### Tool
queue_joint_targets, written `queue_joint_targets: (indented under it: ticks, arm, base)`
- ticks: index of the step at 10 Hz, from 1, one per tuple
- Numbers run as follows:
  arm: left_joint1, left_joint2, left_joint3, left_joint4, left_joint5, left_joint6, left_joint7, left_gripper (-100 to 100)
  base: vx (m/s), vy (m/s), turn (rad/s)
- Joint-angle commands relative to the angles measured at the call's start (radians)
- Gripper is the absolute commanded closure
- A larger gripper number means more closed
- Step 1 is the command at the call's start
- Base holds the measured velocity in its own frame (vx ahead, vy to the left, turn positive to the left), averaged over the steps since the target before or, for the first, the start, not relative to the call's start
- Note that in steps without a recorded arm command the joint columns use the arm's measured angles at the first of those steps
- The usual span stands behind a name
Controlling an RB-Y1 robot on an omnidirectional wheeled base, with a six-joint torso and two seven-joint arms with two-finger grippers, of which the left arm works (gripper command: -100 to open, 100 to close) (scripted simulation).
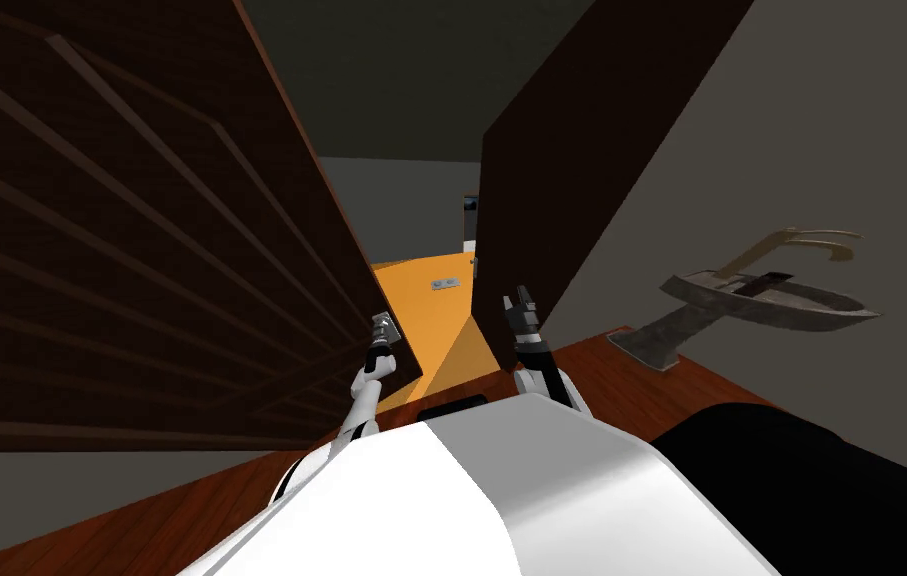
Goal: Push the door open
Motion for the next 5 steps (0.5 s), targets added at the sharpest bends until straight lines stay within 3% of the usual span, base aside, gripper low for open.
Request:
queue_joint_targets:
  ticks: [1,5]
  arm:
    - [-0.001,0.024,0.010,0.002,0.009,-0.010,0.003,100]
    - [-0.022,0.038,0.011,0.041,0.026,-0.022,0.002,100]
  base:
    - [0.213,-0.089,0.221]
    - [0.181,-0.074,0.177]
